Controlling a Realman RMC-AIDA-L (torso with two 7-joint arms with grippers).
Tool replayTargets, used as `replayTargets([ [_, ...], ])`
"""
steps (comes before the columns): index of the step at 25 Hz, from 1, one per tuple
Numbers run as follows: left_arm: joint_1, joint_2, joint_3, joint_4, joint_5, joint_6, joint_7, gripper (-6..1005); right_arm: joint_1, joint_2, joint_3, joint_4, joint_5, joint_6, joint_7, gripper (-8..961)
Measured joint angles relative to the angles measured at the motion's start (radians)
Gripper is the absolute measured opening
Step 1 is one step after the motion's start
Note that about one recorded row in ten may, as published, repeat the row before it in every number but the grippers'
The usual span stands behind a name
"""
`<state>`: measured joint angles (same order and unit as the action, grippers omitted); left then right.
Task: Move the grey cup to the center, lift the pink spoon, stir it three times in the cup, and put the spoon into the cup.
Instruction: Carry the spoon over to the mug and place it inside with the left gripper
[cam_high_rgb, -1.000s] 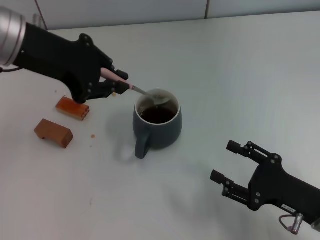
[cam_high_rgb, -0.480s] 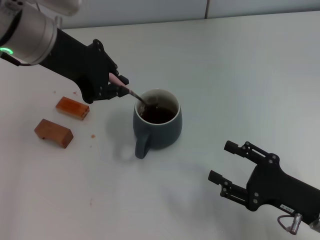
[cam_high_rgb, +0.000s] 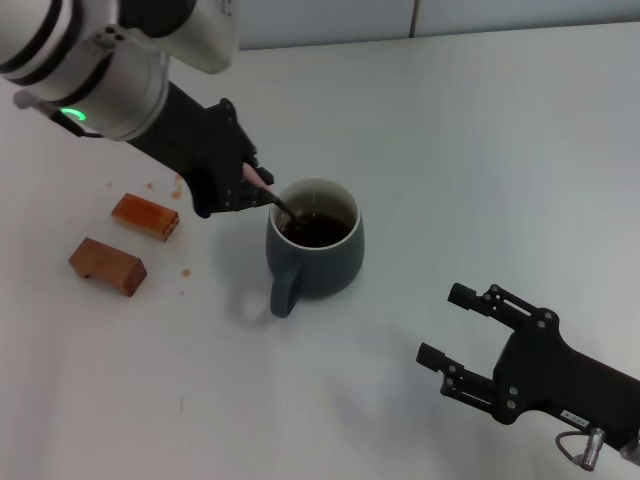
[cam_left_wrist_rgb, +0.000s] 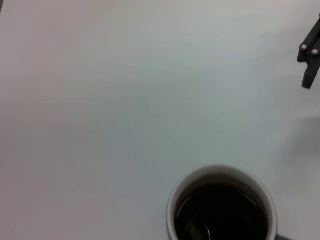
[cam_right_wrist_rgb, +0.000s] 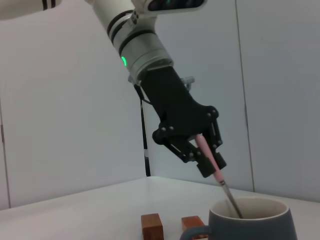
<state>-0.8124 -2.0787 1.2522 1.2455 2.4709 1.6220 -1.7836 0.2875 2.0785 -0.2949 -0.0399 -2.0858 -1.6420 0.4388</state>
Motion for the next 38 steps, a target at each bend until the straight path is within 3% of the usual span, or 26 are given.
replayTargets([
  [6,-0.004,0.0,0.068,-0.004,-0.02,0.013,-0.014,145,0.003,0.0,-0.003,0.0,-0.002,0.003,0.0,754],
  [18,0.001,0.003,0.054,0.008,0.033,-0.041,-0.044,149,0.0,0.001,-0.003,0.002,-0.003,0.004,0.0,754],
  [27,0.011,0.0,0.136,0.013,-0.02,-0.012,-0.046,152,0.003,0.002,-0.003,0.003,-0.004,0.004,0.0,754],
  [32,0.025,0.006,0.125,0.039,-0.006,0.009,-0.047,153,0.004,0.002,-0.003,0.003,-0.003,0.004,0.0,754],
  [38,0.025,0.006,0.117,0.042,0.024,-0.062,-0.049,155,0.004,0.002,-0.003,0.004,-0.004,0.004,0.0,754],
])
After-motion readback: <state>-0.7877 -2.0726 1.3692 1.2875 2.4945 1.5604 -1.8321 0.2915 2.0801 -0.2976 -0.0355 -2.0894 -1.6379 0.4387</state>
